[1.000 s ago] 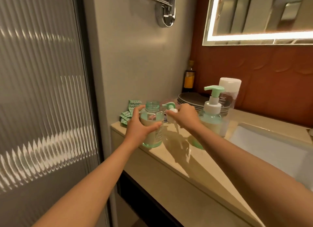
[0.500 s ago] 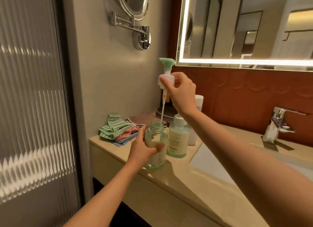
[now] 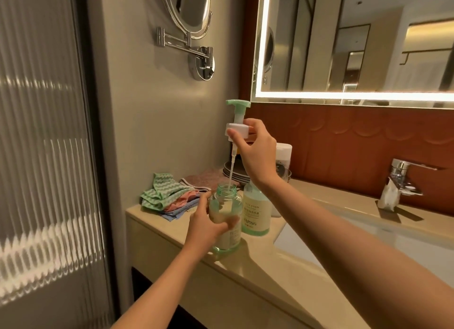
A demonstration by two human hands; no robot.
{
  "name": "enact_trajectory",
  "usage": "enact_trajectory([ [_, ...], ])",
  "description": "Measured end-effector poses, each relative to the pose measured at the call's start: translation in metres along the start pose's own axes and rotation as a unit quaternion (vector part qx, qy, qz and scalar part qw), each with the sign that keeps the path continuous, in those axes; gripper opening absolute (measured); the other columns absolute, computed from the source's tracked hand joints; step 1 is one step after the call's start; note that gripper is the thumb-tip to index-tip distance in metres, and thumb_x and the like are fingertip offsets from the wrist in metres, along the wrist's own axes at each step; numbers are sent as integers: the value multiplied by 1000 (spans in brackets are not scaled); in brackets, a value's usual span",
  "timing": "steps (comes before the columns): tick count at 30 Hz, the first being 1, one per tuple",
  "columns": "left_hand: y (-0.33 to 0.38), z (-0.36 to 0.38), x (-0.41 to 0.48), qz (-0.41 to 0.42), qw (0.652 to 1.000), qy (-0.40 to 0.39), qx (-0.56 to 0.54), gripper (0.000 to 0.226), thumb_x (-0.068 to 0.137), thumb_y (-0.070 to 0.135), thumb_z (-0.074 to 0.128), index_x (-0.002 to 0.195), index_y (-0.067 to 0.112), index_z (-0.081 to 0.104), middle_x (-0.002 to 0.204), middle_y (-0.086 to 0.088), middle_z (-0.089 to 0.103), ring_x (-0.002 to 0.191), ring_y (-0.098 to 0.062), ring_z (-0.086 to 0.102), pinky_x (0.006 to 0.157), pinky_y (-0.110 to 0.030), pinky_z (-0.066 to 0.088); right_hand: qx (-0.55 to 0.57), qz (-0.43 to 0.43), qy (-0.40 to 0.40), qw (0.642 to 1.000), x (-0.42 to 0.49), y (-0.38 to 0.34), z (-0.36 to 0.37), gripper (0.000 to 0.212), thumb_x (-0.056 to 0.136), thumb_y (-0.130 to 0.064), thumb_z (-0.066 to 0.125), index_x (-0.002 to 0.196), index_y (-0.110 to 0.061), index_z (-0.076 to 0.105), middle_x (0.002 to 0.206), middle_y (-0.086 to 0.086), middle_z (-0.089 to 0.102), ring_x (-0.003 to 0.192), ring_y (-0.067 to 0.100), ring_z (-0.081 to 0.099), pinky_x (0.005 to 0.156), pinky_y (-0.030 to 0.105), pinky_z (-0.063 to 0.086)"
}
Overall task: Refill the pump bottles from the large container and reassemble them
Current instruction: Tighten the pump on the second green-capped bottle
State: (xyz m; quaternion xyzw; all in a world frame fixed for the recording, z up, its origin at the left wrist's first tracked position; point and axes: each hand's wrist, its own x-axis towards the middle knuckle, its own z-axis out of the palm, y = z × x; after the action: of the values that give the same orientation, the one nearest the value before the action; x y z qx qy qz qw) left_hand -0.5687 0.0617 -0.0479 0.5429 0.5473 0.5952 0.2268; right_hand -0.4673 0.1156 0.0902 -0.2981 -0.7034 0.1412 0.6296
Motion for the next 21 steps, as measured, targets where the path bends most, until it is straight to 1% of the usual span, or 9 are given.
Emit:
enact_trajectory([
  [2, 1, 0, -1, 1, 1000, 1, -8, 94, 50, 49, 79, 131, 30, 36, 112, 11, 55, 104, -7, 51, 89, -29, 44, -5, 2, -19, 1000, -15, 6, 3, 44, 84, -39, 65, 117, -13, 54, 108, 3, 63, 90, 13, 59, 77, 32, 56],
  [6, 6, 1, -5, -8, 1000, 2, -10, 99, 47, 51, 76, 135, 25, 36, 111, 11, 52, 106, -9, 49, 90, -29, 44, -6, 7, -52, 999, -44, 17, 7, 43, 84, -37, 65, 118, -13, 54, 102, -4, 60, 91, 14, 60, 78, 31, 55],
  [7, 6, 1, -6, -7, 1000, 2, -9, 99, 48, 51, 76, 135, 25, 35, 113, 10, 52, 108, -10, 49, 93, -31, 44, -7, 7, -64, 998, -49, 20, 7, 43, 84, -36, 66, 118, -12, 54, 102, -5, 59, 91, 13, 60, 77, 28, 55],
  [9, 3, 2, -6, -11, 1000, 12, -17, 94, 55, 45, 79, 135, 24, 36, 117, 8, 52, 110, -11, 49, 95, -32, 43, -2, 10, -86, 996, -59, 27, 5, 43, 84, -32, 66, 119, -11, 53, 106, -2, 60, 90, 9, 59, 74, 14, 52],
  [10, 2, 3, -7, -14, 1000, 18, -21, 88, 60, 39, 81, 135, 23, 36, 116, 8, 51, 110, -10, 49, 95, -30, 43, 2, 12, -94, 995, -63, 29, 3, 43, 84, -31, 66, 119, -10, 53, 107, -1, 61, 91, 8, 59, 73, 9, 50],
  [11, 1, 3, -7, -15, 1000, 20, -19, 83, 64, 33, 81, 134, 22, 38, 115, 9, 51, 108, -9, 49, 93, -28, 43, 4, 13, -103, 995, -67, 31, 2, 42, 85, -30, 66, 119, -9, 52, 109, 1, 62, 92, 8, 59, 73, 9, 49],
  [14, -2, 3, -3, -11, 1000, 16, -2, 68, 69, 28, 80, 127, 23, 44, 110, 7, 56, 106, -12, 54, 90, -29, 46, 1, 18, -135, 991, -73, 37, -1, 43, 85, -32, 65, 120, -11, 51, 113, 4, 63, 98, 13, 62, 81, 22, 54],
  [16, -3, 3, -2, -6, 1000, 17, 2, 62, 69, 25, 80, 122, 24, 46, 106, 8, 58, 104, -13, 56, 89, -32, 47, -12, 27, -158, 987, -77, 42, -2, 41, 84, -34, 65, 118, -14, 51, 112, 2, 63, 98, 13, 62, 83, 30, 55],
  [21, -4, 4, -3, 9, 1000, 21, -4, 50, 71, 20, 78, 110, 29, 46, 96, 15, 59, 98, -10, 58, 84, -29, 48, -6, 32, -163, 986, -82, 46, -3, 38, 84, -32, 66, 112, -12, 52, 110, 2, 64, 98, 12, 62, 84, 31, 55],
])
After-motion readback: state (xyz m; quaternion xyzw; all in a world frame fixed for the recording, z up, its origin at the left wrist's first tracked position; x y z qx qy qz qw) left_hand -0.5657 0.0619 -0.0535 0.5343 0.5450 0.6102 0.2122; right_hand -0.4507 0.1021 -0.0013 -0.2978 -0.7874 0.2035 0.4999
